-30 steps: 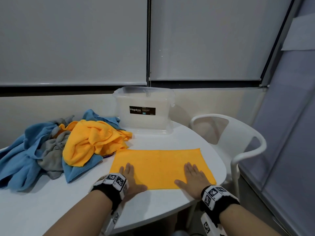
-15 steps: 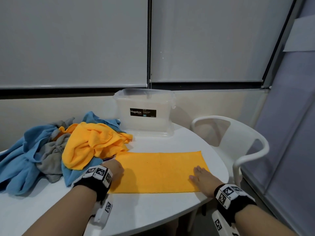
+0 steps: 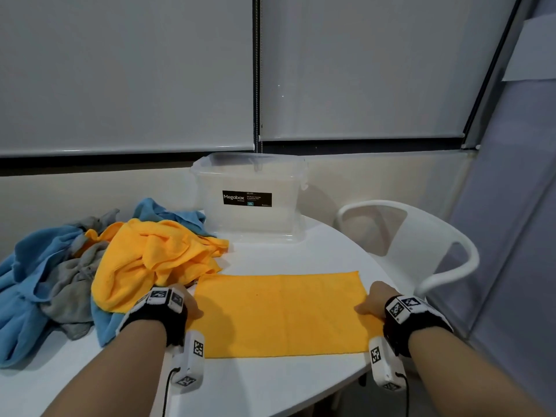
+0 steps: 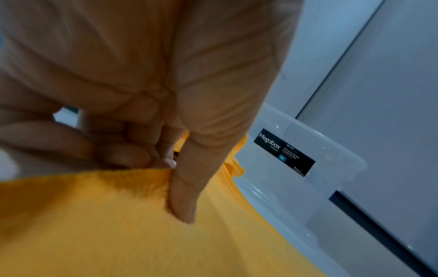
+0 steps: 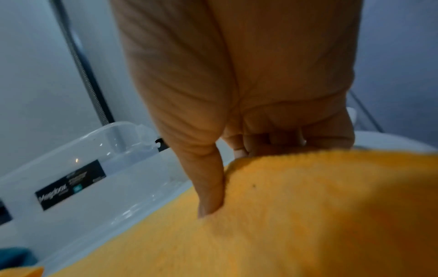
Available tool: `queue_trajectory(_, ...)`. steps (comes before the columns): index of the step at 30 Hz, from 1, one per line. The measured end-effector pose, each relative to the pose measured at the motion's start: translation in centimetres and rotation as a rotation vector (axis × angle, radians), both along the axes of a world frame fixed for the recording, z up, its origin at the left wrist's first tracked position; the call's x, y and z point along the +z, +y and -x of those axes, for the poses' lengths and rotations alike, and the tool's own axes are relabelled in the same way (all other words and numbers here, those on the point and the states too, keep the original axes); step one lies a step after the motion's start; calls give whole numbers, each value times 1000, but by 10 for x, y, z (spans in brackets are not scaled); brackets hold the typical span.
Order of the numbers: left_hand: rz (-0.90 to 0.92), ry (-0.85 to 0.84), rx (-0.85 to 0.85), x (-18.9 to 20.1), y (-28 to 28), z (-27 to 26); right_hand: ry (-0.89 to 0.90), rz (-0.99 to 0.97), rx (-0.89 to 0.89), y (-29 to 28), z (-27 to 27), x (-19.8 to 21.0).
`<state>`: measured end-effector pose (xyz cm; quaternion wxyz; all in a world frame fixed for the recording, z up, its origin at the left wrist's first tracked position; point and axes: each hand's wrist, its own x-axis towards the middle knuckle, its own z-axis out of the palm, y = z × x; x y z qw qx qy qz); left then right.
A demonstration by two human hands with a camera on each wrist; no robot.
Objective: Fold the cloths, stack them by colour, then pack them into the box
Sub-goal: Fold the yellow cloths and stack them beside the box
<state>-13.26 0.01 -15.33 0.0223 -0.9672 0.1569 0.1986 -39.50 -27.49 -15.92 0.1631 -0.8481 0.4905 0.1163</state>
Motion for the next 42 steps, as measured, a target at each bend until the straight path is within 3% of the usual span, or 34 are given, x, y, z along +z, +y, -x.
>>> queue_trajectory(10,216,214,61,-6,11,-14,-74,-122,-26,-10,0,-7)
queue_trajectory(16,285,255,50,0,14,-16,-252,-178,-83,-13,10,-5)
queue_trajectory(20,635,397,132,9,19,-5,-450,-410,-226,-20,25,-2)
queue_trajectory(23,801,363,51,16,20,3,-520,-328,-206,-19,27,-4)
queue_trajectory(25,809,288,-77,24,16,11,-581,-239,-139,-14,23,-1)
queue_trajectory(31,742,34,-366,39,-14,49,-852,-209,8,30,-10,14)
queue_trajectory(42,444,92,-436,12,-75,97,-631,-66,258,100,-63,0)
